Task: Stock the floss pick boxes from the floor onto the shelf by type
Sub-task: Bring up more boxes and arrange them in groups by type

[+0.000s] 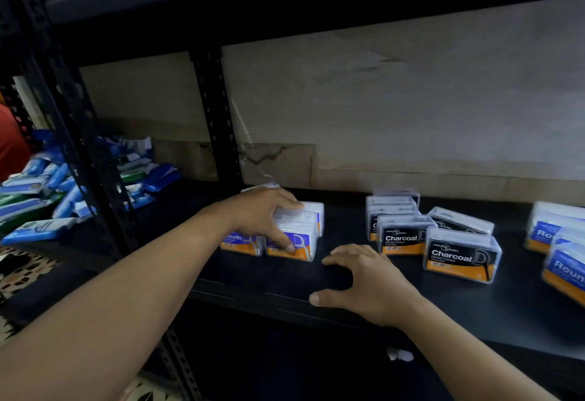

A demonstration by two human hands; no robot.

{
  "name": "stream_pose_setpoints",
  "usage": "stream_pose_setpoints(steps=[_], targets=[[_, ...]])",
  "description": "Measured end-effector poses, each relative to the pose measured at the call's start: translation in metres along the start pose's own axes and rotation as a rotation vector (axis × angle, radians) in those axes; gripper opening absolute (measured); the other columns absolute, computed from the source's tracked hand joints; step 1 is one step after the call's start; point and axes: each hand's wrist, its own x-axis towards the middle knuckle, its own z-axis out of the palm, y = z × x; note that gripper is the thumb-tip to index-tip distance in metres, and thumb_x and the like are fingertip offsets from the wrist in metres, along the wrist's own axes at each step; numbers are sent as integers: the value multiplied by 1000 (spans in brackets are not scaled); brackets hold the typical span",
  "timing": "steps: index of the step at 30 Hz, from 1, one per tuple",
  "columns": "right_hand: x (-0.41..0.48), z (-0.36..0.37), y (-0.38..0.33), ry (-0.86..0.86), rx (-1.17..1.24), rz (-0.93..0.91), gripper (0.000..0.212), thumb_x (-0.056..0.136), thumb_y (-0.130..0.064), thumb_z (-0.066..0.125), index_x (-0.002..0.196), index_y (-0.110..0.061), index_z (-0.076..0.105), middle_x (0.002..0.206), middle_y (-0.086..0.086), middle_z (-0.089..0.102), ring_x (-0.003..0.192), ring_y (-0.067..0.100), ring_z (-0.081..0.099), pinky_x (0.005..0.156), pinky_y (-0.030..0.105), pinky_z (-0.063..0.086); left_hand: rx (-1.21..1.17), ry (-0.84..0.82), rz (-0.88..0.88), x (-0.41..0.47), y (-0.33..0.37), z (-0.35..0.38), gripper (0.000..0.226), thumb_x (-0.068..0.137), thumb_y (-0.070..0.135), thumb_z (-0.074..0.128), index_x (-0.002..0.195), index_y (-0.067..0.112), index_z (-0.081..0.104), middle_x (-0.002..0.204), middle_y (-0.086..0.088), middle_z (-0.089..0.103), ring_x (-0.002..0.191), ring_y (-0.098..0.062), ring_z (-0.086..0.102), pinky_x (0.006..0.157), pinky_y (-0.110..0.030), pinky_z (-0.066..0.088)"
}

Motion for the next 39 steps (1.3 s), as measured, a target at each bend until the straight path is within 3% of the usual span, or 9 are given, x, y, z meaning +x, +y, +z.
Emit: stream_pose_setpoints(steps=[6, 11, 19, 33, 36, 39], targets=[[0, 0, 0, 6, -1, -5, 86, 65, -83, 63, 138, -38, 52, 146, -19, 40, 137, 1, 28, 114, 28, 23, -33, 1, 3, 3, -2, 0, 99, 57, 57, 88, 144, 32, 49, 150, 21, 40, 136, -1, 38, 117, -27, 29], [0, 0, 0, 5, 3, -2, 86, 65, -82, 63, 138, -38, 52, 145, -19, 40, 138, 1, 28, 114, 27, 23, -4, 66, 37, -2, -4, 1, 105, 48, 78, 78, 139, 32, 54, 135, 21, 49, 123, -3, 48, 108, -33, 40], [0, 0, -1, -2, -2, 7, 86, 64, -83, 62, 138, -38, 52, 145, -20, 41, 137, 1, 28, 113, 27, 23, 4, 149, 77, -7, -5, 6, 75, 63, 58, 86, 129, 27, 66, 123, 11, 52, 115, -5, 49, 103, -27, 40], [-1, -2, -2, -19, -17, 12, 85, 66, -82, 62, 138, -38, 52, 145, -19, 41, 138, 2, 29, 114, 28, 23, -3, 141, 52, -9, -4, 7, 80, 60, 66, 82, 131, 32, 64, 124, 15, 49, 114, -3, 49, 103, -28, 42], [-1, 0, 1, -19, -19, 7, 87, 64, -85, 60, 138, -40, 51, 146, -20, 40, 137, 1, 29, 115, 29, 24, -78, 152, -20, -14, -6, -3, 91, 56, 79, 74, 133, 33, 61, 130, 15, 50, 118, -2, 50, 105, -26, 41], [1, 1, 4, -28, -14, -2, 100, 53, -96, 49, 137, -40, 52, 145, -21, 41, 136, 0, 30, 115, 30, 25, -143, 286, -22, -18, -19, -21, 69, 74, 78, 60, 121, 28, 71, 118, 8, 64, 103, 1, 59, 95, -23, 48]])
